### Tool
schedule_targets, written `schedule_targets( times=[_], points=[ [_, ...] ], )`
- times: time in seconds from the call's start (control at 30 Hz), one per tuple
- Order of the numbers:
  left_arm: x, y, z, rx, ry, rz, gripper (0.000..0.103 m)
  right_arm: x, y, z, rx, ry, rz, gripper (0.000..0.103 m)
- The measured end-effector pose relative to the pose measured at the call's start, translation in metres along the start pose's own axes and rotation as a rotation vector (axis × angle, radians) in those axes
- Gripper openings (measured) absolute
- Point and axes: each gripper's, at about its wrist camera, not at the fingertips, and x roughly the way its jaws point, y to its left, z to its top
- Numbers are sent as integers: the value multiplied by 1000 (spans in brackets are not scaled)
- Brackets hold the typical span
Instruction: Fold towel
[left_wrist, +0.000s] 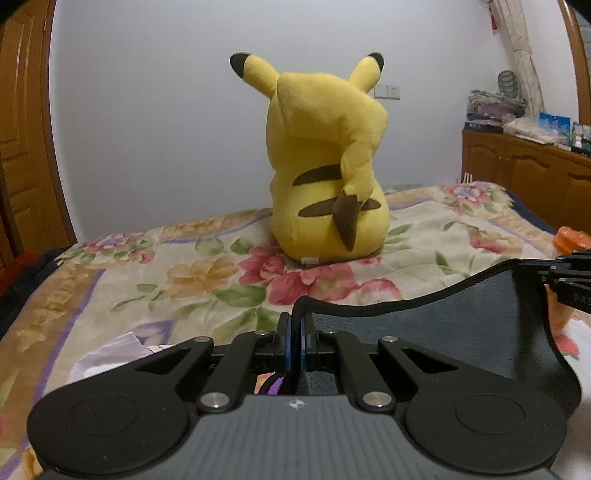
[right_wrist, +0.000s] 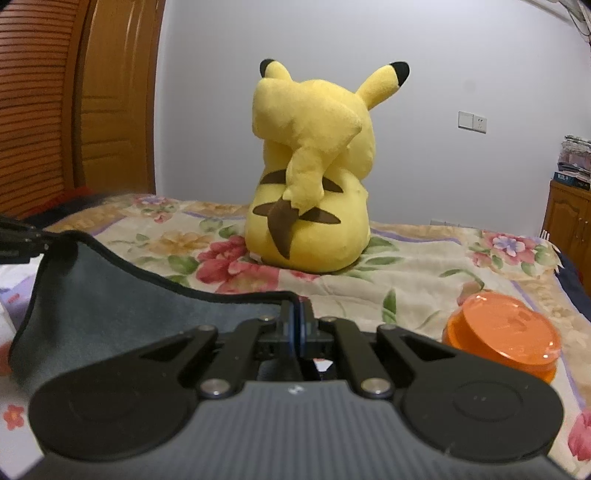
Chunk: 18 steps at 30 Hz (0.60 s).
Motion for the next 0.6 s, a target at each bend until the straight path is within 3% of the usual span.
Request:
schedule_targets(
  times=[0.6],
  points=[
    [59, 2, -27, -22, 133, 37, 7, 41, -4, -26, 25, 130, 24, 4]
  ],
)
